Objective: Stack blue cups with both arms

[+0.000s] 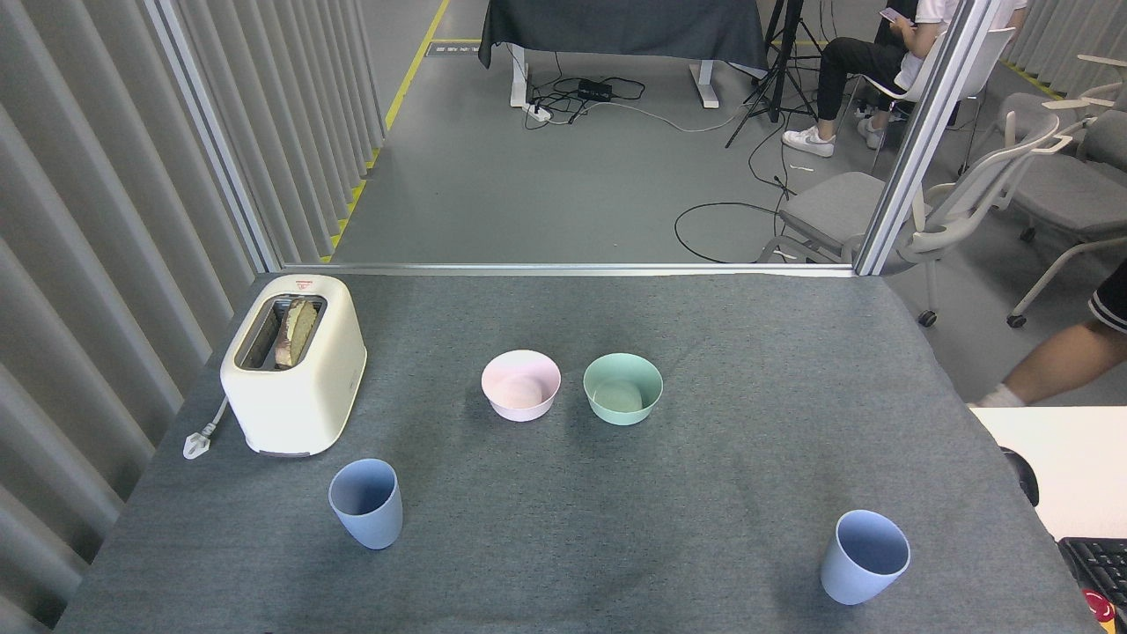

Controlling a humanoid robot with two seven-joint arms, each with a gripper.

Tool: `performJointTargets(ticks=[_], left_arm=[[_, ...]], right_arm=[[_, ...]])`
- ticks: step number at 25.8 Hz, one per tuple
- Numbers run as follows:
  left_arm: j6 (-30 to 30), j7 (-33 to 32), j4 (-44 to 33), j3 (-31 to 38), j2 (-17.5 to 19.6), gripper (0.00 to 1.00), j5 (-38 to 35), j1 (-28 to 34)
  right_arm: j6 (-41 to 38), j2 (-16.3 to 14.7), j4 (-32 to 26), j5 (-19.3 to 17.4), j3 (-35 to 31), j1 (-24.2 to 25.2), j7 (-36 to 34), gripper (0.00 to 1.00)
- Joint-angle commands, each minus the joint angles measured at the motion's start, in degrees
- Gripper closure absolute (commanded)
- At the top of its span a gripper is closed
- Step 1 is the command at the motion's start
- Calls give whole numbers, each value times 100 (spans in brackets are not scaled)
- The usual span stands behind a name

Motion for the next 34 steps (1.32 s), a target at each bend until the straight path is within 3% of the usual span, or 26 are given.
performJointTargets(ticks=[1,11,25,34], left_arm=[[-10,-2,6,2,11,0,4,4],[78,24,68,-6,-85,0,48,-128],[131,-248,1378,-121,-77,0,48,-1428],[280,-354,1826,-156,-94,0,57,-2035]], right_arm=[[1,-1,14,-1,-2,12,10,0],[10,-9,58,-10,7,21,10,0],[45,-9,164,-10,-2,21,1,0],[45,-9,234,-10,7,21,-7,0]])
